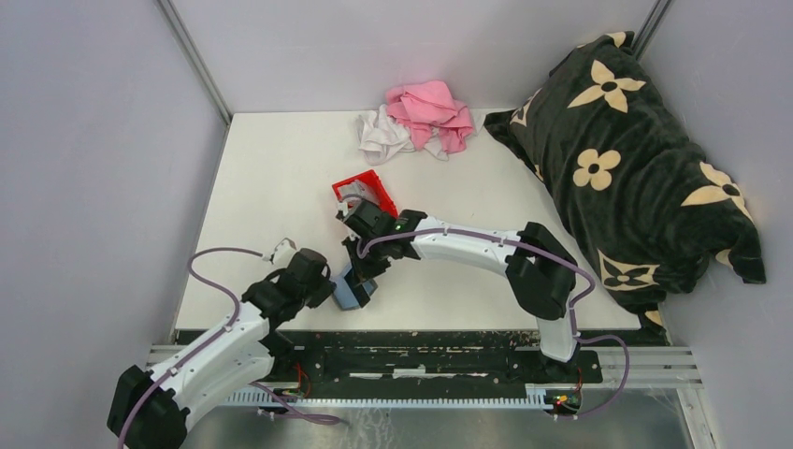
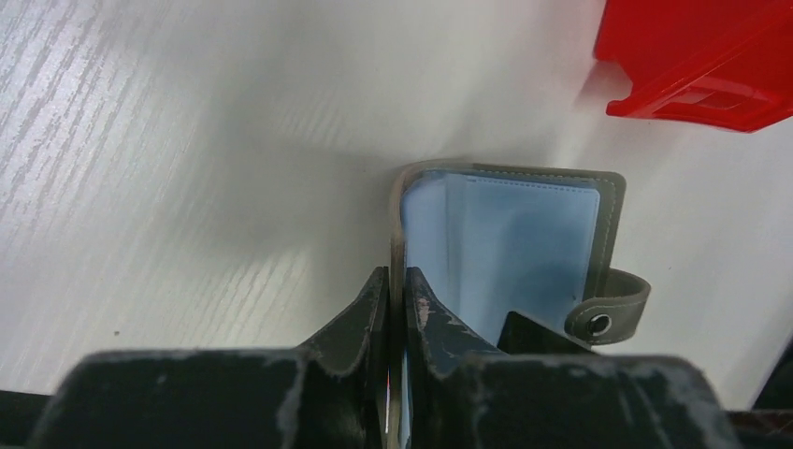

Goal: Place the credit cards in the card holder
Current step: Adjust the card holder at the center of the board.

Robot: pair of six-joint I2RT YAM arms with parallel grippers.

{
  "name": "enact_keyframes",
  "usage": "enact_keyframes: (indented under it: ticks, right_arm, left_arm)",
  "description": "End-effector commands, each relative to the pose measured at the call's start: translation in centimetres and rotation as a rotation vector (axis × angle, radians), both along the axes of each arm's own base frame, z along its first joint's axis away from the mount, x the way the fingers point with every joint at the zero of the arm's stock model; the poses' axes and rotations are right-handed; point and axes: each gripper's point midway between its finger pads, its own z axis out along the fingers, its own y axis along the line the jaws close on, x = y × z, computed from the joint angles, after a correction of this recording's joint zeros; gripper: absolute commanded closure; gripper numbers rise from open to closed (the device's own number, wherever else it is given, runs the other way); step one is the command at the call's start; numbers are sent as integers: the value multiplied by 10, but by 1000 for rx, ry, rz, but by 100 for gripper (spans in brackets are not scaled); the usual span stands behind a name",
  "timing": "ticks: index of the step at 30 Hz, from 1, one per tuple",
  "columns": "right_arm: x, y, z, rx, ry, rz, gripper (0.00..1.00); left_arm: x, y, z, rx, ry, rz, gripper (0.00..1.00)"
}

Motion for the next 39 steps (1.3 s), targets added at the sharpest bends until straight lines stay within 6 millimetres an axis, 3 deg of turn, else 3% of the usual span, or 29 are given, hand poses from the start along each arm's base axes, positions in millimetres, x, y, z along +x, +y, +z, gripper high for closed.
enact_keyframes:
  ticks: [1,9,16,24,31,39]
  right_arm:
    - [26,1,29,130,-7,-43,99]
    - [45,-3,18,228,116,-45,99]
    - [58,-9,-2,189,121,-38,99]
    - [80,-38,-26,95,87,-91,99]
    - [103,-60,-31,86,76,-148,99]
    - [114,-68,-37,105,111,-173,99]
  left_arm:
    - [12,2,3,-48,-112,57,89]
    - [31,-9,6,-115,-278,15,96]
    - [51,-42,8,-85,-308,-169,97]
    - [75,-69,8,-9,-319,-346,97]
    - [77,-73,0,34,-312,-419,97]
    - [76,-74,-12,59,-293,-456,97]
